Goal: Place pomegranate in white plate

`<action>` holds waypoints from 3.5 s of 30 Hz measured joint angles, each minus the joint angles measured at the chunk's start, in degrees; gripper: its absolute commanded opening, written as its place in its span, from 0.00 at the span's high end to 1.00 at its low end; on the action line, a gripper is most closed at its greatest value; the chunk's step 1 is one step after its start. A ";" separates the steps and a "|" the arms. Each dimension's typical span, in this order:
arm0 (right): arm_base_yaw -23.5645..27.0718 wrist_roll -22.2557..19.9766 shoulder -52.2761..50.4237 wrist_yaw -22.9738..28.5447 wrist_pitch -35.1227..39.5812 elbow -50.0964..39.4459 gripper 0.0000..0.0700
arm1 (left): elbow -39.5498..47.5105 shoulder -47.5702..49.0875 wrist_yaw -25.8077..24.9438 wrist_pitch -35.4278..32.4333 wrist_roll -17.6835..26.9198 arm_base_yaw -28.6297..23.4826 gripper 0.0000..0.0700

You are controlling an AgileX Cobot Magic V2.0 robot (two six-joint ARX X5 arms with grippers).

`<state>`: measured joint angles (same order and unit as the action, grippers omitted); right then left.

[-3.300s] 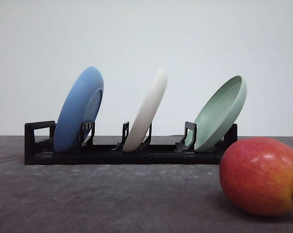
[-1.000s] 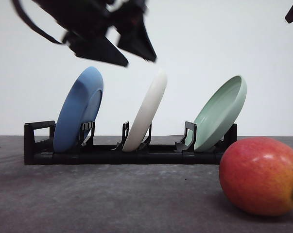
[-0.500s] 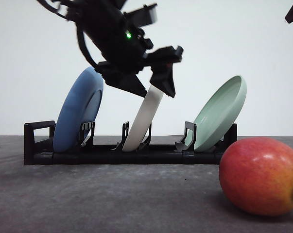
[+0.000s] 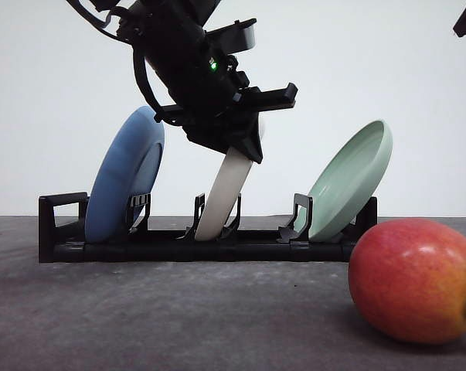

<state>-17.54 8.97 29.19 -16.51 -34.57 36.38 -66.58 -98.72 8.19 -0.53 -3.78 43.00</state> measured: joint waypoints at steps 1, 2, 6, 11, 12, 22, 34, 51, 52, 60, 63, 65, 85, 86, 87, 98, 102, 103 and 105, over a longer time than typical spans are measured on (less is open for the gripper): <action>0.00 0.00 0.00 0.00 0.00 0.00 0.36 | -0.06 0.00 0.04 -0.03 -0.49 0.00 1.00; 0.00 0.00 0.00 0.00 0.00 0.00 0.36 | -0.10 0.03 0.05 -0.05 -0.96 0.00 1.00; 0.00 0.00 0.00 0.00 -0.02 0.00 0.36 | -0.12 0.90 -0.03 0.69 -2.56 0.00 1.00; 0.00 0.02 0.00 0.00 0.00 0.00 0.36 | -0.12 3.38 -0.43 2.80 -4.82 -0.02 1.00; 0.00 0.02 0.00 0.00 0.00 0.00 0.36 | -0.12 4.18 -0.60 3.16 -5.13 -0.02 1.00; 0.00 0.01 0.00 0.00 0.00 0.00 0.36 | -0.12 15.03 -2.32 5.76 -9.03 0.01 1.00; 0.00 0.01 0.00 0.00 0.00 0.00 0.36 | 5.42 31.87 -0.92 12.56 -12.46 7.80 1.00; 0.00 0.00 0.00 0.02 0.00 0.00 0.36 | 21.24 46.17 6.74 26.65 -1.48 22.62 1.00; 0.00 0.01 0.00 0.02 0.00 0.00 0.36 | 21.24 45.91 6.74 28.34 0.76 23.35 1.00; 0.00 0.00 0.00 0.02 0.00 0.00 0.36 | 21.24 36.74 13.71 32.48 16.65 27.50 1.00; 0.00 0.02 0.00 0.02 0.00 0.00 0.36 | 21.24 31.16 16.46 32.39 19.87 28.07 1.00; 0.00 0.02 0.00 0.02 -0.02 0.00 0.36 | 21.24 27.56 17.58 32.03 21.10 28.37 1.00; 0.00 0.01 0.00 0.02 0.00 0.00 0.36 | 20.48 14.98 18.90 34.27 19.48 29.92 0.48; 0.00 0.02 0.00 0.02 0.00 0.00 0.36 | 20.13 15.29 17.64 35.24 18.63 29.78 0.48; 0.00 0.00 0.00 0.02 0.00 0.00 0.36 | 19.77 15.98 15.79 35.93 17.66 29.40 0.48; 0.00 0.00 0.00 0.02 0.00 0.00 0.36 | 18.31 34.66 -11.97 36.91 5.73 13.52 0.48; 0.00 0.01 0.00 0.00 -0.02 0.00 0.36 | 18.31 40.92 -13.11 36.84 5.00 4.46 0.48; 0.00 0.00 0.00 0.00 -0.02 0.00 0.36 | 18.31 42.18 -13.25 36.91 4.75 1.98 0.48; 0.00 0.00 0.00 0.00 -0.02 0.00 0.36 | 18.31 44.29 -13.68 37.18 4.17 -2.62 0.48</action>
<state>-17.54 8.97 29.19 -16.51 -34.59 36.38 -48.27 -54.43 -5.48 36.65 0.40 40.38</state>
